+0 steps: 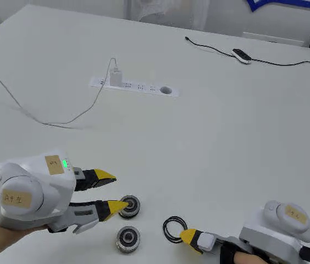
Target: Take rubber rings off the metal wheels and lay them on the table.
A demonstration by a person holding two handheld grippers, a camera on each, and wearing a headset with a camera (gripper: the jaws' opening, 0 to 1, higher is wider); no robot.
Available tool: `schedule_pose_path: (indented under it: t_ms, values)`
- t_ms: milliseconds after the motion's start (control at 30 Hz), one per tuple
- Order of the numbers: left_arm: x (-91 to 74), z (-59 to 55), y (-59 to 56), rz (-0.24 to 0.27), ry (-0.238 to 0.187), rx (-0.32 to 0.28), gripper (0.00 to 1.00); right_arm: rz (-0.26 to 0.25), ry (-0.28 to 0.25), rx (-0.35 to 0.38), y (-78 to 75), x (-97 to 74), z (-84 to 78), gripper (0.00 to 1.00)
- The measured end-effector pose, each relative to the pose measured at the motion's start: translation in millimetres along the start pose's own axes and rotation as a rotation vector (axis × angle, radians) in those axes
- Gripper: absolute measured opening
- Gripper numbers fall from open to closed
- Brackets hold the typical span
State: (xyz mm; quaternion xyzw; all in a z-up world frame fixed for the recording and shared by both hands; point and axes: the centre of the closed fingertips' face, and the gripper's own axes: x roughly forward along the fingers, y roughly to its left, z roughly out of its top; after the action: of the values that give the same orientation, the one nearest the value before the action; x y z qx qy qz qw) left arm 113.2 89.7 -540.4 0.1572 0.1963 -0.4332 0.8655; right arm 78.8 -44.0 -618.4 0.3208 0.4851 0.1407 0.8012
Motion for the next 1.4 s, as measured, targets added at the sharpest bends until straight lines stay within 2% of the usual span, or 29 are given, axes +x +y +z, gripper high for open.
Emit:
schedule_pose_path:
  t_ms: [167, 300, 333, 367, 433, 633, 833, 933, 1067, 1167, 1400]
  values:
    - [1.2, -0.4, 0.4, 0.0, 0.0, 0.002, 0.3, 0.002, -0.012, 0.014, 2.6, -5.2, 1.1, 0.1]
    - [3.6, -1.6, 1.0, -0.002, 0.006, 0.002, 0.3, 0.0, -0.038, -0.028, 4.0, -6.8, 4.6, 0.16]
    - [4.3, -2.1, 1.2, -0.003, 0.008, 0.003, 0.3, 0.016, -0.056, -0.04, 6.9, -6.6, 7.3, 0.19]
    - [5.6, -3.3, 1.1, -0.005, 0.014, 0.003, 0.3, 0.053, -0.079, -0.042, 13.9, -6.3, 10.9, 0.21]
    - [7.5, -5.9, 0.9, -0.01, 0.026, 0.001, 0.3, 0.085, -0.085, -0.029, 20.5, -5.8, 11.8, 0.22]
    - [17.0, -15.4, -0.5, -0.033, 0.067, 0.001, 0.24, 0.119, -0.054, -0.057, 31.1, 1.7, 7.4, 0.24]
    - [24.5, -20.4, -1.0, -0.046, 0.086, -0.008, 0.25, 0.162, -0.02, -0.099, 41.6, 7.9, 1.3, 0.28]
    - [28.2, -26.5, -3.0, -0.061, 0.115, -0.006, 0.24, 0.208, -0.022, -0.134, 50.3, 8.1, 0.2, 0.3]
    - [32.9, -29.0, -4.9, -0.071, 0.126, -0.008, 0.23, 0.267, -0.021, -0.156, 65.1, 11.3, -0.7, 0.34]
    - [36.5, -29.8, -5.2, -0.076, 0.13, -0.01, 0.23, 0.282, -0.013, -0.193, 70.8, 13.4, -2.7, 0.34]
    - [46.0, -34.1, -8.6, -0.11, 0.155, 0.01, 0.2, 0.299, 0.02, -0.203, 74.3, 17.5, -10.0, 0.34]
